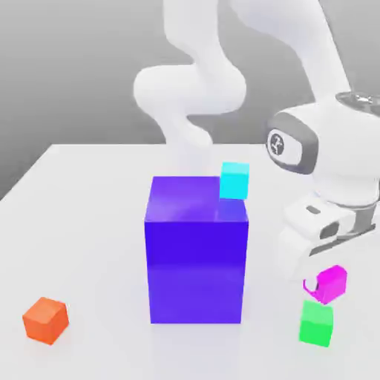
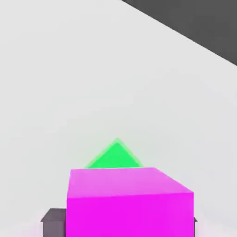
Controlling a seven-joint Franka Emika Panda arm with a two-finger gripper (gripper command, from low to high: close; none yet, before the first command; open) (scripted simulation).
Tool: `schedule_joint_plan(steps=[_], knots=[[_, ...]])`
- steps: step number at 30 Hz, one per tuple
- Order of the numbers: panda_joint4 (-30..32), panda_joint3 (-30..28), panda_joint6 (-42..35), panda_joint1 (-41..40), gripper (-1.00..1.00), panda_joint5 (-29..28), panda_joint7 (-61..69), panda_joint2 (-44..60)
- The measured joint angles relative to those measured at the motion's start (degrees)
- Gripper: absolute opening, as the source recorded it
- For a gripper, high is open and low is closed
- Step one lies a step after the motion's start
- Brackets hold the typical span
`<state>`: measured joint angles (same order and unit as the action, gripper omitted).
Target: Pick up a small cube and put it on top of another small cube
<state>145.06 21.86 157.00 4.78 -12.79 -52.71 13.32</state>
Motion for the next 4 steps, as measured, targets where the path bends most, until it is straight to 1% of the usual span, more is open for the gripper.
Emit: schedule_joint_plan(steps=[1,4], knots=[[-0.1,-1.1,1.3,0.8,1.00,-1.6,-1.1,1.6],[-0.1,-1.1,1.3,0.8,1.00,-1.6,-1.1,1.6]])
